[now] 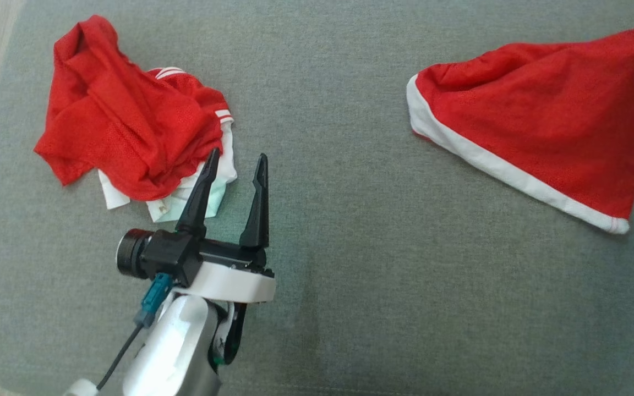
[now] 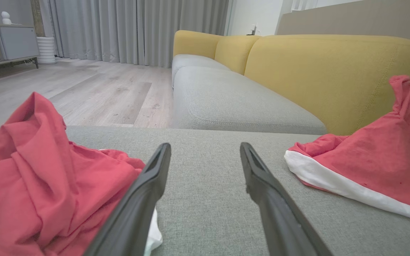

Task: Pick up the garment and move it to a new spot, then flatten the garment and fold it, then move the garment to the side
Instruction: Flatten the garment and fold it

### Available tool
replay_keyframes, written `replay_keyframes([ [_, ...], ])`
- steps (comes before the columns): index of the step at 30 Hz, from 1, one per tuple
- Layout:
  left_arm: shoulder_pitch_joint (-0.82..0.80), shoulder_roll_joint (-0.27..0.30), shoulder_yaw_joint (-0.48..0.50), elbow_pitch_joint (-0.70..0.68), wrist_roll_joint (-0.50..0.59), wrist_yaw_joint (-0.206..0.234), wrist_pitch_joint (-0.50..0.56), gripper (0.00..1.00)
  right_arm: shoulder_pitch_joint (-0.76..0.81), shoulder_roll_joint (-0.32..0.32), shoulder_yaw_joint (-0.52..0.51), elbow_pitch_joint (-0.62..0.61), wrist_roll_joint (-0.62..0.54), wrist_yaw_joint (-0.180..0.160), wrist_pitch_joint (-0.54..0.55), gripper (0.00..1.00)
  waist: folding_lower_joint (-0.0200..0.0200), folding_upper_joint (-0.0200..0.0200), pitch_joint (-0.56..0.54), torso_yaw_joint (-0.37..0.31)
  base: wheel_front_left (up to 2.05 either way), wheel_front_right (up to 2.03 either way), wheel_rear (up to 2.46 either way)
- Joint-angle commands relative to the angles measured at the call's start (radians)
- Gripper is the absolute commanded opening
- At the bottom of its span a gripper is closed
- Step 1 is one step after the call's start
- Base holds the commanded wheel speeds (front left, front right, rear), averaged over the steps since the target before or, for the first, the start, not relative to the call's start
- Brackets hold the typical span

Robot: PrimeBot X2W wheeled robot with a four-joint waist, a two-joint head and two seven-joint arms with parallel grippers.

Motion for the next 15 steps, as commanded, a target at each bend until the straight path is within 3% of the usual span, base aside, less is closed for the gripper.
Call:
replay_keyframes([
  [1, -0.032, 0.000, 0.041, -0.032, 0.012, -0.006, -0.009, 1.00, -0.046, -0.018, 0.012, -0.001, -0.027, 0.007, -0.012, 1.00, -0.0001, 0.0000, 0.006, 0.005, 0.00, 0.00, 0.00],
  [8, -0.025, -0.003, 0.059, -0.028, 0.022, -0.007, -0.009, 1.00, -0.053, 0.024, -0.051, 0.063, -0.030, 0.007, -0.090, 1.00, -0.0001, 0.0000, -0.024, -0.022, 0.00, 0.00, 0.00],
  [15, -0.002, -0.002, 0.081, -0.023, 0.030, -0.009, -0.009, 1.00, 0.006, 0.128, -0.067, 0.059, 0.029, 0.007, -0.196, 1.00, -0.0001, 0.0000, -0.088, -0.088, 0.00, 0.00, 0.00],
])
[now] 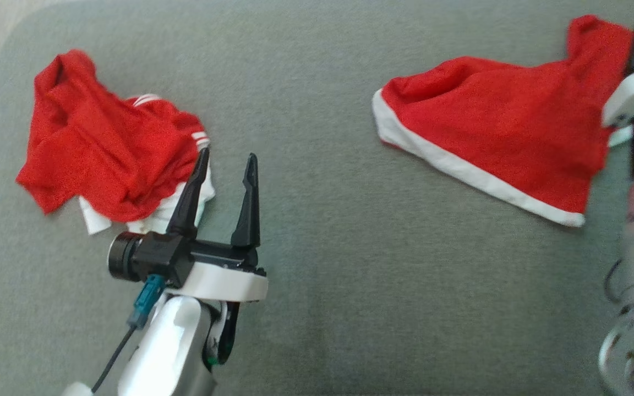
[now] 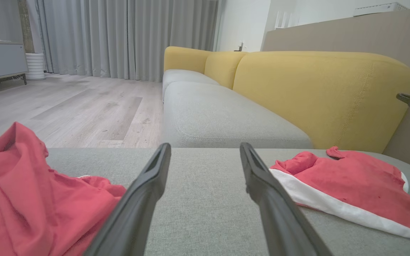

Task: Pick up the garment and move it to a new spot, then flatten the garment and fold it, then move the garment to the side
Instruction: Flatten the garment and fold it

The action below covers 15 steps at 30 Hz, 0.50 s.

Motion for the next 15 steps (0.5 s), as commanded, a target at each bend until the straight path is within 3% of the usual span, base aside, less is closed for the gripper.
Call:
replay_keyframes([
  [1, -0.005, 0.007, 0.044, -0.025, 0.011, -0.001, -0.009, 1.00, 0.017, 0.022, 0.021, -0.042, 0.020, 0.007, -0.017, 1.00, 0.0001, 0.0000, -0.038, -0.038, 0.00, 0.00, 0.00],
  [7, 0.024, 0.007, 0.060, -0.019, 0.015, -0.001, -0.009, 1.00, 0.175, 0.074, 0.118, -0.159, 0.166, 0.007, -0.038, 1.00, 0.0001, 0.0000, -0.096, -0.098, 0.00, 0.00, 0.00],
  [11, 0.039, 0.005, 0.064, -0.019, 0.017, 0.000, -0.009, 1.00, 0.343, 0.075, 0.252, -0.273, 0.387, 0.007, -0.039, 1.00, 0.0001, 0.0000, -0.114, -0.118, 0.00, 0.00, 0.00],
  [15, 0.055, 0.003, 0.068, -0.020, 0.017, 0.000, -0.009, 1.00, 0.530, 0.076, 0.337, -0.367, 0.523, 0.007, -0.039, 1.00, 0.0001, 0.0000, -0.121, -0.133, 0.00, 0.00, 0.00],
])
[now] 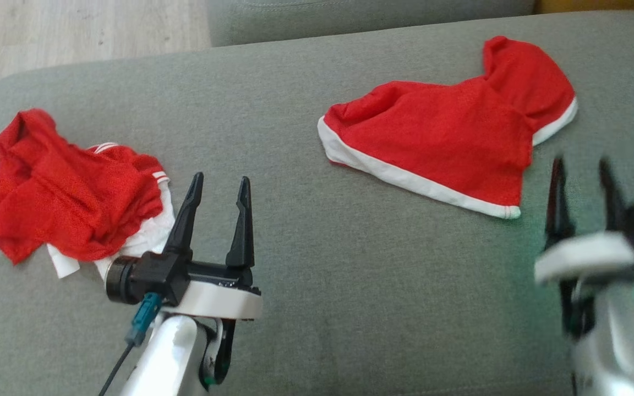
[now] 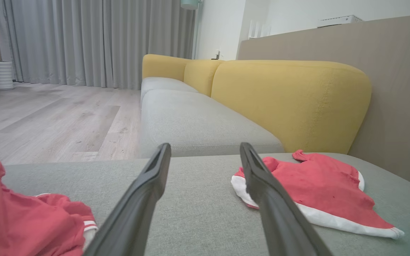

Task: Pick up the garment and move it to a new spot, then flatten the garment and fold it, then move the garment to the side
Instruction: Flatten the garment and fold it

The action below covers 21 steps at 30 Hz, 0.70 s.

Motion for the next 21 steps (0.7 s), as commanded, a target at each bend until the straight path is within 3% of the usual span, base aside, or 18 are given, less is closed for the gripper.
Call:
replay_keyframes([
  [1, -0.006, 0.003, 0.042, -0.028, 0.011, -0.001, -0.009, 1.00, 0.019, 0.005, 0.042, -0.044, 0.027, 0.007, -0.010, 1.00, 0.0002, 0.0000, -0.003, -0.006, 0.00, 0.00, 0.00],
  [10, -0.011, 0.002, 0.047, -0.027, 0.021, -0.011, -0.009, 1.00, 0.111, 0.005, 0.095, -0.073, 0.087, 0.007, 0.033, 1.00, 0.0002, 0.0000, 0.019, -0.011, 0.00, 0.00, 0.00],
  [15, -0.021, 0.001, 0.041, -0.023, 0.025, -0.018, -0.009, 1.00, 0.077, 0.005, 0.095, 0.000, 0.107, 0.007, 0.100, 1.00, 0.0002, 0.0000, 0.041, 0.007, 0.00, 0.00, 0.00],
  [21, -0.035, -0.002, 0.032, -0.012, 0.021, -0.019, -0.009, 1.00, 0.020, 0.005, 0.084, 0.119, 0.091, 0.007, 0.105, 1.00, 0.0002, 0.0000, 0.056, 0.040, 0.00, 0.00, 0.00],
])
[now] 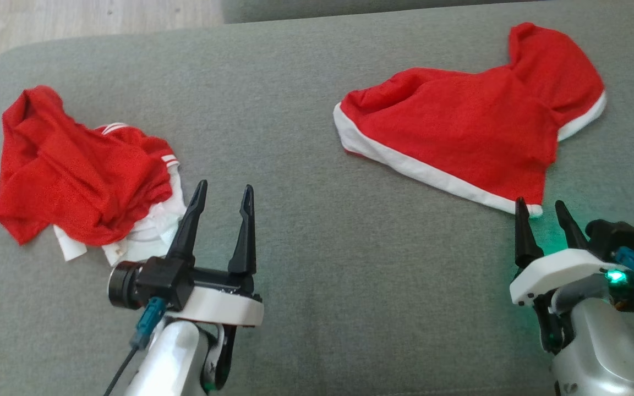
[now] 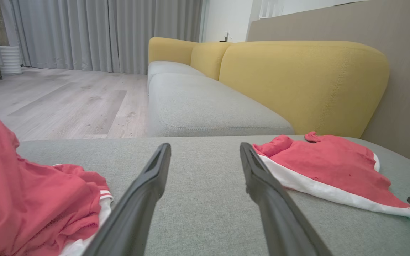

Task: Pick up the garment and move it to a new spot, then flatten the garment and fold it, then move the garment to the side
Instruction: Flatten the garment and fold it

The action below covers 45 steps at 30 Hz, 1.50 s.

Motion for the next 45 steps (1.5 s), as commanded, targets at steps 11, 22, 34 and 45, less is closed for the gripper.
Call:
replay_keyframes([
  [11, -0.066, -0.001, 0.046, -0.032, 0.004, -0.003, -0.009, 1.00, -0.078, -0.004, 0.018, 0.115, -0.025, 0.007, -0.019, 1.00, -0.0001, 0.0000, 0.023, 0.036, 0.00, 0.00, 0.00],
  [22, -0.055, 0.003, 0.055, -0.031, 0.012, -0.001, -0.009, 1.00, -0.090, -0.004, -0.008, 0.162, -0.065, 0.007, -0.059, 0.00, -0.0001, 0.0000, -0.010, -0.001, 0.00, 0.00, 0.00],
  [34, -0.053, 0.020, 0.025, -0.012, 0.020, -0.032, 0.001, 1.00, -0.001, -0.004, -0.083, 0.035, -0.134, 0.007, -0.034, 0.00, -0.0001, 0.0000, -0.040, -0.101, 0.00, 0.00, 0.00],
  [45, -0.186, 0.027, -0.146, 0.096, 0.055, -0.153, 0.139, 1.00, 0.017, -0.004, -0.161, -0.080, -0.153, 0.007, 0.037, 0.00, -0.0001, 0.0000, 0.038, -0.162, 0.00, 0.00, 0.00],
])
